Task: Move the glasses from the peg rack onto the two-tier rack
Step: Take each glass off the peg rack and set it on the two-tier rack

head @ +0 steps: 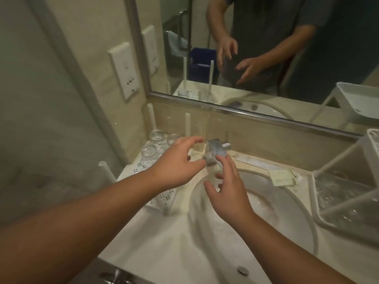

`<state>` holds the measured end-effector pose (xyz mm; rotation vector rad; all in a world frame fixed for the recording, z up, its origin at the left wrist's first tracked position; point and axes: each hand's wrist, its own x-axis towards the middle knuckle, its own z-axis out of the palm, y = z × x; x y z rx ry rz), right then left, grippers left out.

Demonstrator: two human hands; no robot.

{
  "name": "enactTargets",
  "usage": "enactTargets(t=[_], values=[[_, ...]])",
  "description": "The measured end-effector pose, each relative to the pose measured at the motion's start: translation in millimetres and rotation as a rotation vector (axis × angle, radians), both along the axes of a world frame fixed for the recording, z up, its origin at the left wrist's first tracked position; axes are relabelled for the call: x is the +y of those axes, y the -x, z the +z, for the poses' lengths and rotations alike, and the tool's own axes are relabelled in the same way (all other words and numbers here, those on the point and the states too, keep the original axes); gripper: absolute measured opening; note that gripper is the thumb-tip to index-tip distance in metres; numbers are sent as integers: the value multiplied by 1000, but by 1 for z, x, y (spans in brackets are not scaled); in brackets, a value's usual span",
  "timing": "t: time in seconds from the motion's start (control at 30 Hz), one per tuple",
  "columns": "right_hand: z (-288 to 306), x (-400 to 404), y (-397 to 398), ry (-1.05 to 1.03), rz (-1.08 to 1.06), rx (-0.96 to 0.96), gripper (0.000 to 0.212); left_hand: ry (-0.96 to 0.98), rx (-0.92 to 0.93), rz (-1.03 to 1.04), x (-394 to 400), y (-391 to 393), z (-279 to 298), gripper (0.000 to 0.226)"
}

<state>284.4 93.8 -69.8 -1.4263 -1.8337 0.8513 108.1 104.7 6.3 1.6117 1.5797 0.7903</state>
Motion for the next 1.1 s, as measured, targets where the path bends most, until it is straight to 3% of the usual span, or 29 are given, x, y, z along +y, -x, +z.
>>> enactTargets(t=[0.17, 0.3, 0.5, 0.67, 0.9, 1.1], values=[[5, 28, 49, -20, 114, -63, 73, -23, -6, 190, 5, 53, -1, 53], [7, 51, 87, -119, 187, -141, 65, 20, -93, 399, 12, 83, -16, 51], [-1, 84, 139, -100, 304, -353, 58, 118, -239, 622, 18, 109, -47, 56], [-12, 106, 171, -130, 468, -542, 62, 198, -225, 674, 24, 112, -75, 65], [-27, 128, 202, -107, 517, -817, 64, 294, -325, 753, 24, 115, -97, 49], [-40, 136, 214, -131, 564, -901, 65, 333, -360, 737, 20, 123, -109, 71]])
